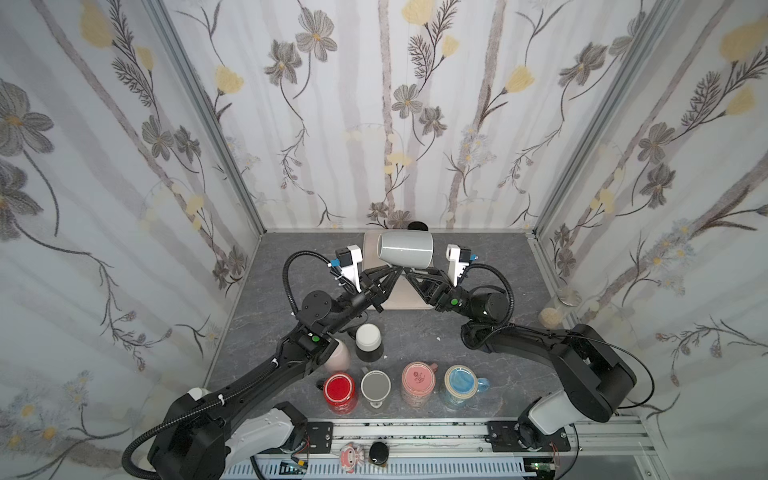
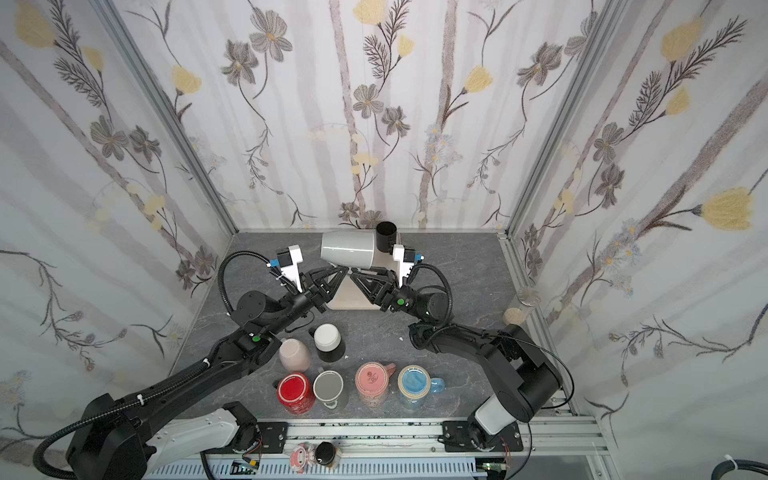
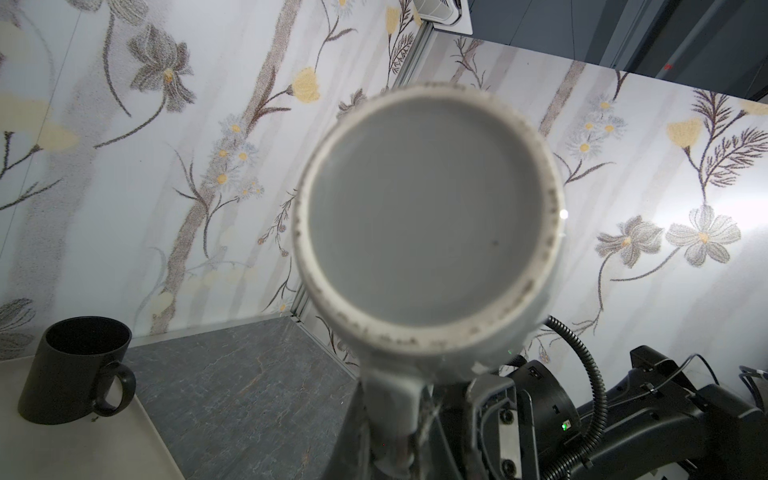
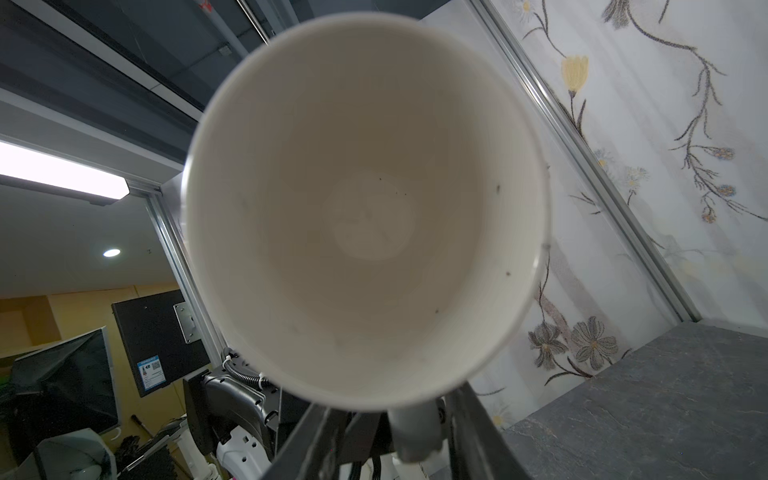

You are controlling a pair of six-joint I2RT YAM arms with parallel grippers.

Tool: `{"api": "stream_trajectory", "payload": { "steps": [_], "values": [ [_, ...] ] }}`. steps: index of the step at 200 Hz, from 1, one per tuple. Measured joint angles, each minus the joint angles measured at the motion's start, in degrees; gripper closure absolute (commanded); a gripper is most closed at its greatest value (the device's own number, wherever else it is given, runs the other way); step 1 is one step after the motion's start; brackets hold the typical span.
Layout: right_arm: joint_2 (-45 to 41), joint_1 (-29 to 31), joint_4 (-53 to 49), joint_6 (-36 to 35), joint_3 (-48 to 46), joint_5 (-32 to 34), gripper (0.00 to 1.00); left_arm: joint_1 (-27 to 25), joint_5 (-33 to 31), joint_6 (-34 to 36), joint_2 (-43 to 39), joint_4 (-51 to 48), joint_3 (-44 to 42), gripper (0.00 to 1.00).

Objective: Turn the mug right side up
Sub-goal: 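Carry the grey mug toward the tray with the right gripper while the left withdraws, then lower the grey mug upright onto the tray beside the black mug with the right gripper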

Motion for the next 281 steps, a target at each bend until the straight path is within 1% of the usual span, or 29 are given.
{"api": "stream_trajectory", "payload": {
  "steps": [4, 5, 14, 24, 29, 42, 49, 54, 63, 75, 101, 113, 122, 132, 153, 157, 158, 163, 180, 203, 245, 259, 281],
  "values": [
    [0.0, 0.0, -0.2, 0.2, 0.1, 0.3, 0.86, 0.0, 0.1, -0.3, 0.0, 0.2, 0.0, 1.0],
    [0.1, 0.0, -0.2, 0.2, 0.1, 0.3, 0.88, 0.0, 0.1, -0.4, 0.0, 0.3, 0.0, 1.0],
    [0.2, 0.0, -0.1, 0.1, 0.1, 0.3, 1.0, 0.0, 0.3, -1.1, 0.1, 0.8, 0.0, 1.0],
    [0.2, 0.0, -0.3, 0.6, 0.1, 0.8, 1.0, 0.0, 0.0, -1.9, 0.2, 0.9, 0.0, 0.99],
    [0.2, 0.0, -0.5, 0.8, 0.0, 1.0, 1.0, 0.0, -0.1, -2.4, 0.2, 0.8, 0.0, 0.87],
    [-0.1, 0.0, -0.8, 0.9, -0.4, 1.6, 1.0, -0.1, -0.7, -2.8, 0.3, 0.4, 0.1, 0.48],
    [-0.7, -0.1, -1.5, 1.1, -0.7, 1.9, 1.0, -0.1, -1.1, -2.5, 0.3, 0.1, 0.1, 0.31],
    [-1.3, -0.2, -2.2, 1.3, -1.0, 2.2, 1.0, -0.1, -1.8, -2.4, 0.3, 0.0, 0.1, 0.22],
    [-2.4, -0.5, -3.8, 1.3, -1.3, 2.9, 1.0, 0.0, -3.2, -2.4, 0.3, -0.2, 0.1, 0.11],
    [-4.3, -1.4, -5.8, 1.3, -1.8, 4.5, 1.0, 0.0, -5.0, -2.6, 0.1, -0.8, -0.2, 0.01],
    [-8.4, -4.4, -12.3, 0.3, -3.0, 7.4, 1.0, -0.1, -8.7, -3.3, -1.0, -3.3, -1.2, 0.0],
    [-10.7, -6.0, -18.4, -1.4, -2.7, 8.8, 1.0, -0.1, -10.5, -3.2, -2.3, -4.3, -2.1, 0.0],
    [-12.3, -7.2, -24.9, -3.6, -1.4, 10.0, 1.0, -0.1, -12.0, -3.2, -3.6, -4.9, -3.0, 0.0],
    [-13.6, -8.3, -35.9, -7.1, 2.5, 12.3, 1.0, -0.1, -13.6, -3.2, -4.9, -5.4, -4.0, 0.0],
    [-12.7, -9.6, -55.0, -15.4, 11.5, 17.8, 1.0, -0.1, -16.2, -3.2, -7.2, -7.4, -5.4, 0.0],
    [-12.3, -9.9, -57.2, -16.5, 12.7, 18.4, 1.0, -0.1, -16.6, -3.2, -7.5, -8.0, -5.5, 0.0],
    [-11.7, -10.1, -59.1, -17.4, 13.7, 18.7, 1.0, -0.1, -16.8, -3.2, -7.6, -8.2, -5.5, 0.0],
    [-10.9, -10.4, -61.8, -19.0, 15.1, 19.3, 1.0, -0.1, -17.3, -3.1, -8.1, -9.0, -5.6, 0.0],
    [-6.3, -11.7, -75.8, -25.2, 21.1, 21.9, 1.0, -0.1, -18.9, -2.7, -9.6, -11.2, -6.1, 0.0],
    [1.0, -12.1, -90.3, -32.6, 28.1, 27.5, 1.0, -0.1, -20.8, -2.5, -12.4, -13.0, -8.4, 0.0],
    [15.3, -11.6, -106.6, -42.0, 41.1, 33.8, 1.0, 0.0, -23.0, -2.3, -17.0, -15.2, -11.3, 0.0],
    [19.3, -11.0, -110.0, -44.4, 45.0, 36.4, 1.0, 0.0, -23.7, -2.1, -18.2, -15.4, -11.6, 0.0],
    [23.4, -10.3, -114.1, -47.0, 49.3, 39.2, 1.0, 0.0, -24.3, -1.3, -19.2, -16.0, -12.0, 0.0]
  ]
}}
